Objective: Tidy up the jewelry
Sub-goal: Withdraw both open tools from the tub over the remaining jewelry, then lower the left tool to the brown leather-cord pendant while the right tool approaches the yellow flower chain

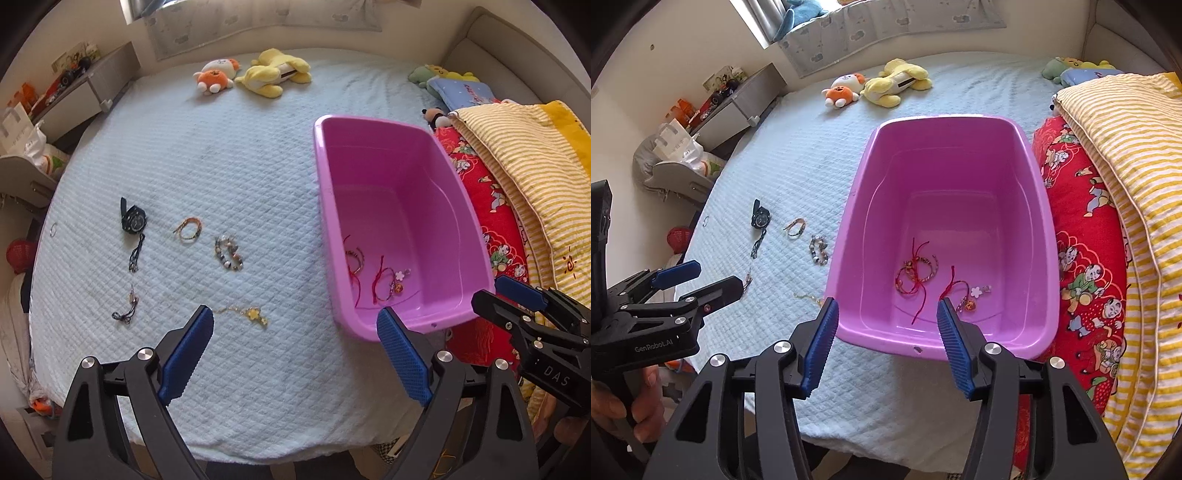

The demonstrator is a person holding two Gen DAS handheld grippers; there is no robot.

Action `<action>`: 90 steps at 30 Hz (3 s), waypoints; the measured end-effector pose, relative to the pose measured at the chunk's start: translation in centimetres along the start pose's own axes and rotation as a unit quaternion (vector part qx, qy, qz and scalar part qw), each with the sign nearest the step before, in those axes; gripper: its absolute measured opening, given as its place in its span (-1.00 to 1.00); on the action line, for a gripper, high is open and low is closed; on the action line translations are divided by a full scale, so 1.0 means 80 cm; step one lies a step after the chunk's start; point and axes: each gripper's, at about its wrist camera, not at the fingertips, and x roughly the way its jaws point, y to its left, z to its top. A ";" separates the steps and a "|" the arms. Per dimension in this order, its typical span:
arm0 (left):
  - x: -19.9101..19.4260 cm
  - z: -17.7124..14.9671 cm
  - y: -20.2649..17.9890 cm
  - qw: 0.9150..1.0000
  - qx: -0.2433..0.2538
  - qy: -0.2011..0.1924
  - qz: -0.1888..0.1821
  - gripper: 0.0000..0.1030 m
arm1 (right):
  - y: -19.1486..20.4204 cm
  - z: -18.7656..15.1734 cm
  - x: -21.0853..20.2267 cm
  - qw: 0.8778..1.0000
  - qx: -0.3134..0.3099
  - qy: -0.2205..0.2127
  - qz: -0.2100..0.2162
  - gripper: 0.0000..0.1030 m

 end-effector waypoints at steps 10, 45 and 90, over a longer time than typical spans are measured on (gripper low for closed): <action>-0.013 -0.061 0.116 0.997 -0.060 0.017 0.041 0.72 | 0.069 -0.038 0.032 0.999 -0.025 0.028 0.029 0.05; 0.063 -0.106 0.450 0.999 -0.013 -0.031 0.008 0.72 | 0.318 -0.096 0.188 0.993 0.087 0.014 -0.078 0.15; 0.320 -0.140 0.423 0.993 -0.002 -0.114 0.043 0.72 | 0.195 -0.120 0.425 0.990 0.001 -0.073 -0.122 0.15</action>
